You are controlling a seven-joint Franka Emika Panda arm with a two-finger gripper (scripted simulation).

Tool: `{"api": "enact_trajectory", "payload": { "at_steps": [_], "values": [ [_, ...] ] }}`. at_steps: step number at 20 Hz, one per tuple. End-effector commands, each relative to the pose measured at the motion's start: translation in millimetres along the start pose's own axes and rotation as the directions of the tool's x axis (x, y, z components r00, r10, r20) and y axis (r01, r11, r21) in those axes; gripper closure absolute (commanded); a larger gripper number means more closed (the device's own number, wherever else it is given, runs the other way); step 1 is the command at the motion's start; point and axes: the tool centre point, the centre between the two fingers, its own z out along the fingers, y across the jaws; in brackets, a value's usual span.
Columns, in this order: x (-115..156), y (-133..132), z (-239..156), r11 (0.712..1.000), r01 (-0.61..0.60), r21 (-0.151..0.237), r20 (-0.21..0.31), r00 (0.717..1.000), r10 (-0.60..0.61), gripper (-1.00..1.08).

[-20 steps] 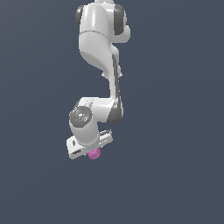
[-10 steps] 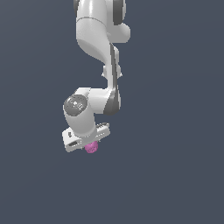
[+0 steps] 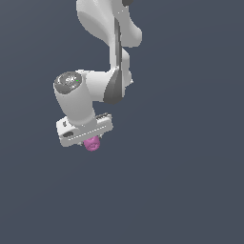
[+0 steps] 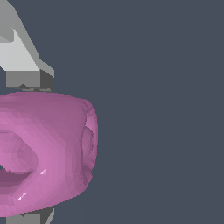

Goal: Pick up the object and move it to a goal position.

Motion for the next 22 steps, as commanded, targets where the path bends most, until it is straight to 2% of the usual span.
{"api": "enact_trajectory", "payload": {
  "at_steps": [1,22],
  "values": [
    [-16,1,-20,1.000,0.000,0.000,0.000,1.000,0.000,1.08],
    [-160,17,-212,1.000,0.000,0.002,-0.003,1.000,0.000,1.08]
  ]
}}
